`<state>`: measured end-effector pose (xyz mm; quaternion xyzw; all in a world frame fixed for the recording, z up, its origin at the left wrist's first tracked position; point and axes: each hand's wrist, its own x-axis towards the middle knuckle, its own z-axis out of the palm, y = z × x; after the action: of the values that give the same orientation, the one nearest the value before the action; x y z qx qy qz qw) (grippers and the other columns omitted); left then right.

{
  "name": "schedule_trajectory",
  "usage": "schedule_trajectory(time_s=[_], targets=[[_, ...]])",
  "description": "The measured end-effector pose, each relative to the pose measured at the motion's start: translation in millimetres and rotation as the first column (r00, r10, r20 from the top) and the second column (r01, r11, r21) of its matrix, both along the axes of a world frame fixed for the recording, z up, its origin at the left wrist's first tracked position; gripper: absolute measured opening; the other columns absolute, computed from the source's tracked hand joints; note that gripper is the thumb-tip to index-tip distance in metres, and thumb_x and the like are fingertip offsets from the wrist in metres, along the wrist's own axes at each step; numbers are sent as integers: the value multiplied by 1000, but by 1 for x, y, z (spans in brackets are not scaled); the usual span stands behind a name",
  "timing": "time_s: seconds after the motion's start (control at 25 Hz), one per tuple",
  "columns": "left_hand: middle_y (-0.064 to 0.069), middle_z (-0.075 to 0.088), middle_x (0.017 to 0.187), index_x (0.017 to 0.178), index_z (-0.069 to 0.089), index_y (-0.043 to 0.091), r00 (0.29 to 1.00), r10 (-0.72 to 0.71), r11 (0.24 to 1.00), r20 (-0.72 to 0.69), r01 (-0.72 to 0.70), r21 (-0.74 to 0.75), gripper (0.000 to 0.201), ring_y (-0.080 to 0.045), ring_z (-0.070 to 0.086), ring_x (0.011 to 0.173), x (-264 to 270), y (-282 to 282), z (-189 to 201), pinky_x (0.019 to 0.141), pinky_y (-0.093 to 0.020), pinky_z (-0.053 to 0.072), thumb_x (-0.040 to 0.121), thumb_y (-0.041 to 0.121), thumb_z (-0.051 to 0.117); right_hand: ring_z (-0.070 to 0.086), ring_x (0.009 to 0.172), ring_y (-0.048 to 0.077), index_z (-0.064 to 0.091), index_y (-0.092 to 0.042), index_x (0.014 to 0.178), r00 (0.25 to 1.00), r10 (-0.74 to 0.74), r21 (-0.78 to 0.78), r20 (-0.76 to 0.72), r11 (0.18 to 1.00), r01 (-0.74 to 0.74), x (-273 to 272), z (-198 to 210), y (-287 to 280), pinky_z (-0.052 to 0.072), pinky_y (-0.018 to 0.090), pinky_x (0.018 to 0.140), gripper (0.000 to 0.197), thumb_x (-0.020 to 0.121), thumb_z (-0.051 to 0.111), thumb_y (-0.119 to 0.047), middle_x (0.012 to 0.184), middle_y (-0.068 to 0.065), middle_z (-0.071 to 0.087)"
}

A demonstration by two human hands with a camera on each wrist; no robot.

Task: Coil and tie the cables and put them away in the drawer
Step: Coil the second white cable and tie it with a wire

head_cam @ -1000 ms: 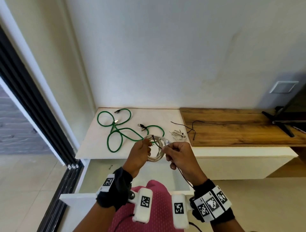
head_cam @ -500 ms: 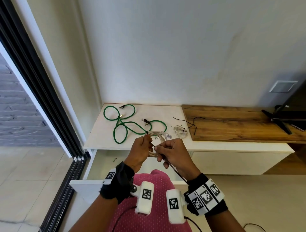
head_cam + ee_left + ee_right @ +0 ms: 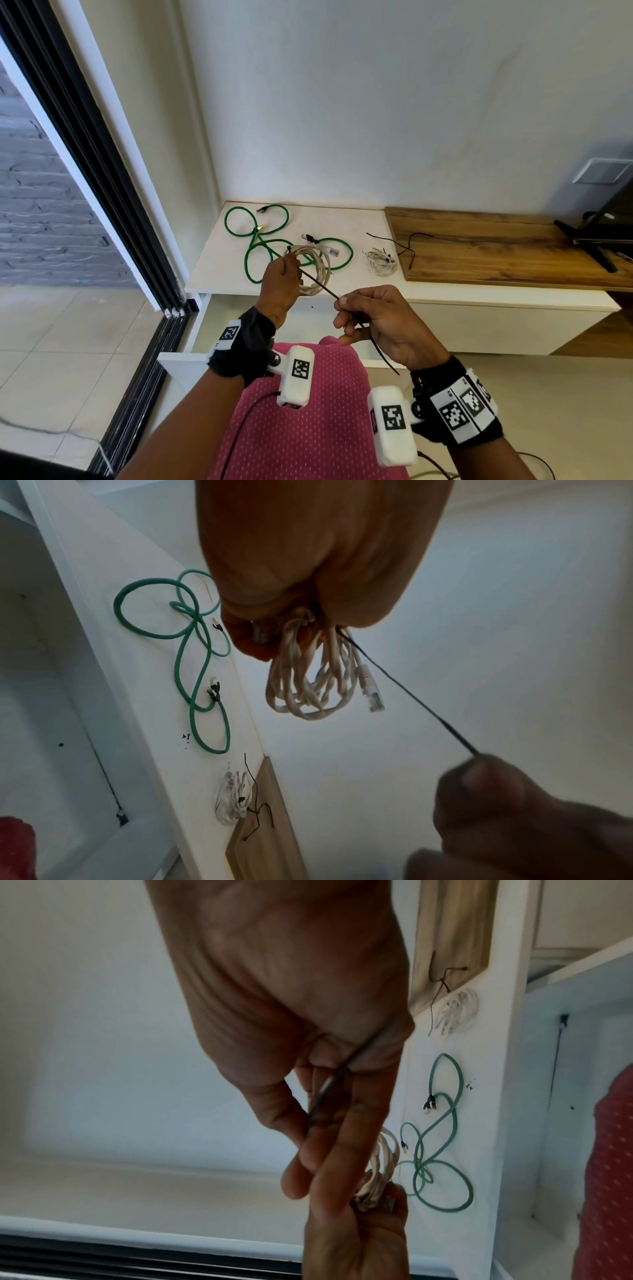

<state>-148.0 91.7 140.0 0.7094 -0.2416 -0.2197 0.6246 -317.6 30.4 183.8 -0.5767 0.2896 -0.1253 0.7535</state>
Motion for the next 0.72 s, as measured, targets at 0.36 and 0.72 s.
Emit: schedule_trajectory(time_s=[0.36,0.72], targets=[[-8,41,68,86,49,8,997,66,996,-38,-63,59,30,-22,39,70,15,7,-13,65,-34,34,104,24,31,59,49,19,68,10,86,996,-56,42,68,998,53,-17,9,0,58,34,50,13,85,63,-2,69,22,67],[-3,47,70,85,52,8,999,33,999,-8,-33,-42,33,-13,43,64,11,10,-4,58,-26,38,104,24,31,67,85,28,72,-2,93,982,176,-226,-63,956,-186,-12,7,-19,57,41,79,34,90,57,-33,98,18,72]])
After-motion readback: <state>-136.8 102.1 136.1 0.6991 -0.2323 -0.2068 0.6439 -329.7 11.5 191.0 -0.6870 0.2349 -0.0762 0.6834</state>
